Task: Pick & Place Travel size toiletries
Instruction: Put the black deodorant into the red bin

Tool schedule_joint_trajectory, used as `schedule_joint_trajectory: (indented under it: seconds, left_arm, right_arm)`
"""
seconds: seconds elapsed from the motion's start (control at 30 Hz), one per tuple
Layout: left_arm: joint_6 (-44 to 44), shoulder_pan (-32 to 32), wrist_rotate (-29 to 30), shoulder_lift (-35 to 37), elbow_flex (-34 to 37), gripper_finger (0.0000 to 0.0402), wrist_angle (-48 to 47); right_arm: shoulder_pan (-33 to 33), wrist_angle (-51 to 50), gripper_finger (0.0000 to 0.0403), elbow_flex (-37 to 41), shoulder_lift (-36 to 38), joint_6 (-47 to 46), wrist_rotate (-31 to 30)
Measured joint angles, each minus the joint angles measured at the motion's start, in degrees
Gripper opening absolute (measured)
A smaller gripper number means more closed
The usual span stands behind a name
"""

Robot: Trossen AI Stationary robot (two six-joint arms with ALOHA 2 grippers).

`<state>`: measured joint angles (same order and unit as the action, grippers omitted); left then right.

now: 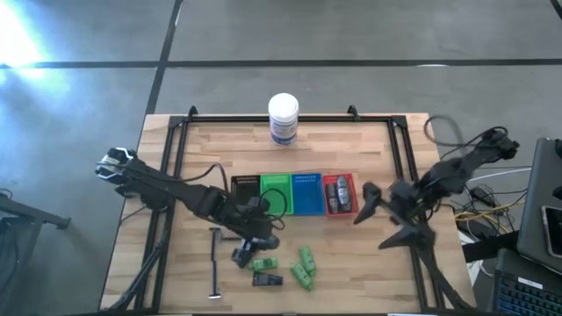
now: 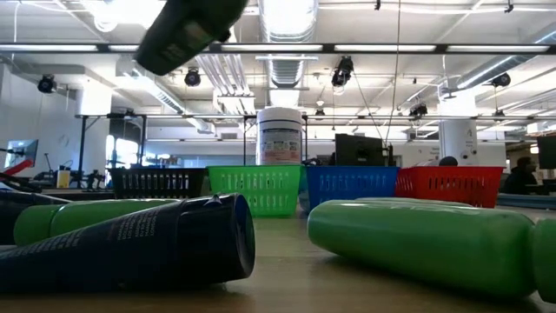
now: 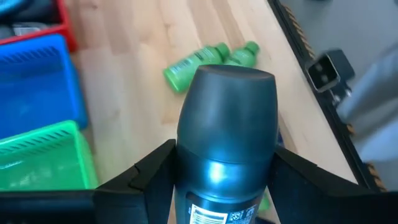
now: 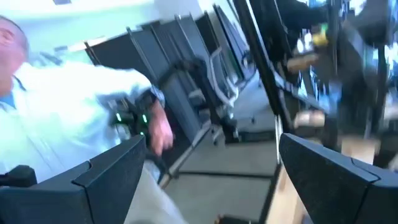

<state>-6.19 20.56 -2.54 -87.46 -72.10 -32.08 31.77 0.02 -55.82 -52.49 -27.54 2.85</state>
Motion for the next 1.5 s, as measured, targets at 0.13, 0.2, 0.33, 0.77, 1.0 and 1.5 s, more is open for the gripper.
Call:
schedule_joint_trajectory:
  seconds: [0.13, 0.2, 0.33, 0.77, 1.0, 1.5]
  left_arm:
    - [-2.4, -1.0, 1.6, 0.0, 0.0, 0.0213, 1.5]
    - [-3.2, -1.7, 2.3, 0.0, 0.0, 0.0213, 2.1]
    - [-5.1, -2.9, 3.4, 0.0, -0.5, 0.0213, 2.6]
    - [-8.8, -4.0, 7.2, 0.0, -1.5, 0.0213, 4.0]
    - [-9.2, -4.0, 7.7, 0.0, -1.5, 0.0213, 4.0]
    - [-7.4, -3.8, 7.7, -0.1, -0.9, 0.0213, 4.1]
  right_arm:
    - [-0.8, 8.9, 0.0364, 13.5, 5.6, -2.3, 0.7]
    - [-0.9, 10.5, 0.0364, 18.4, 9.9, -2.3, 0.6]
    - [-1.3, 10.3, 0.0364, 26.0, 17.9, -3.5, -2.8]
    - [-1.4, 10.7, 0.0364, 41.1, 29.3, -8.7, -4.8]
    - [-1.3, 10.6, 0.0364, 48.1, 29.1, -8.7, -4.9]
    - [-1.3, 0.8, 0.0364, 55.2, 28.0, -8.5, -4.2]
